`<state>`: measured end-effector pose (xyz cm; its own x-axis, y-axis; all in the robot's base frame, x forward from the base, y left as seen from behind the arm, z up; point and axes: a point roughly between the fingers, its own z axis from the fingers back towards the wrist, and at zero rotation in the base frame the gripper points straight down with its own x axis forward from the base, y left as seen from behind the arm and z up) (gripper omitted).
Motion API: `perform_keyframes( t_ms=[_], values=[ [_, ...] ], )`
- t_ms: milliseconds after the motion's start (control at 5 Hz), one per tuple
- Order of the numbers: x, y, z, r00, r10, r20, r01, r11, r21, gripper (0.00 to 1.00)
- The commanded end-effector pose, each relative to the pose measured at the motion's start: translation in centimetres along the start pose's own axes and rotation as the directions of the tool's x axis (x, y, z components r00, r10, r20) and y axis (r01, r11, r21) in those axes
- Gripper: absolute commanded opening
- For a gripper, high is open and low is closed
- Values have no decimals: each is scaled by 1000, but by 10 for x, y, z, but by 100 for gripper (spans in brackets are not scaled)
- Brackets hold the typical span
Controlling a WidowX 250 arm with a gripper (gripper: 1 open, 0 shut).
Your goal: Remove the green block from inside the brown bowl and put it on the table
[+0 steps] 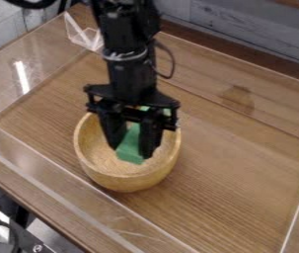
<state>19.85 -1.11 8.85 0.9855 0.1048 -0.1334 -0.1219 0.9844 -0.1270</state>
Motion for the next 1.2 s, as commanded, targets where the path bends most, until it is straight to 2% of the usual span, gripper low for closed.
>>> perform_keyframes(
  t_ms=[0,400,800,1000],
  values=[
    [8,-15,19,998,-32,62,33,999,-7,0],
    [11,-57,18,991,-117,58,118,993,-10,0],
    [7,-130,-9,983,-170,69,171,985,-11,0],
    [6,-130,-5,985,-153,84,155,988,-16,0]
  ],
)
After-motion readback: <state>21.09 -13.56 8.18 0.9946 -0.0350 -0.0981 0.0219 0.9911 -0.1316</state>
